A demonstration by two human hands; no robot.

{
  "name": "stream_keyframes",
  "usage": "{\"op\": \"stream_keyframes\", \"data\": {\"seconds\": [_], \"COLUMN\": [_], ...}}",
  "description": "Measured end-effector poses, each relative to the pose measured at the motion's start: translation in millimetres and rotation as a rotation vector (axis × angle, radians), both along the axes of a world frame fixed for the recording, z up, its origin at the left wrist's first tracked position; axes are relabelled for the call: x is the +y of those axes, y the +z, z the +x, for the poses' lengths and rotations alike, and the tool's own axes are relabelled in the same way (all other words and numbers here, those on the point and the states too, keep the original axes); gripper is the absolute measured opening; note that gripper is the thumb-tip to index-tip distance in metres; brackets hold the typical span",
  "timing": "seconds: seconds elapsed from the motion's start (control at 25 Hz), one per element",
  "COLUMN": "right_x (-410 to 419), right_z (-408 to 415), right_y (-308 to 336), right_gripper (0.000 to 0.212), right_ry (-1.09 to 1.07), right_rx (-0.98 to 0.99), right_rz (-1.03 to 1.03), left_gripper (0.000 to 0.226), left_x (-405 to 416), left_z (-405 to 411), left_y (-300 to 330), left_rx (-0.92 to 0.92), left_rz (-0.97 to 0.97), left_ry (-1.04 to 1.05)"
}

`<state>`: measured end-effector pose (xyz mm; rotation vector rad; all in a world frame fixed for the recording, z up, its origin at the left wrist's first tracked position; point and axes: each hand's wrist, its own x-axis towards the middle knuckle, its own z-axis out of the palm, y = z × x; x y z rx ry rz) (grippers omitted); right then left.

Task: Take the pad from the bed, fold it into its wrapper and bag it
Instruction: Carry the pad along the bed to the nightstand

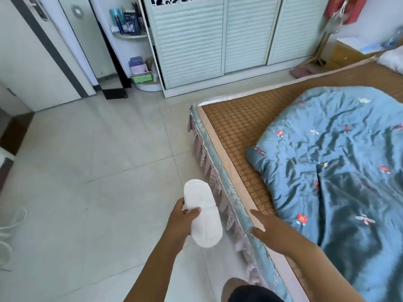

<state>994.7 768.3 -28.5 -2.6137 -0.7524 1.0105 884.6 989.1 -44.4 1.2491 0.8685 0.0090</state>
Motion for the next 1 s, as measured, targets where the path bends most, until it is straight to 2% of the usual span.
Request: {"op": "stream_keyframes", "data": {"seconds": [0.28,0.64,0.8,1.0], "right_x": [116,285,350,437], "right_z": [92,267,329,390], "right_y": [8,19,26,23], "right_gripper": [0.043,0.042,0.044,0.035], "right_ry": [0.056,0.128,0.152,0.148], "right_rx": [-0.066,-0.047,-0.052,-0.066], "right_rz": [0.012,0.002,0.003,0.031], "left_gripper": [0.038,0.044,0.028,0.025], "left_x": [110,267,326,413], "left_z": [74,237,292,360], "left_y": [-3,22,21,13], "left_rx": [-0.02,-0.057,-0.026,0.023], "left_rz": [-0.002,-0.031,-0.033,-0.003], "left_ry": [0.005,0.059,0.112,0.102]}}
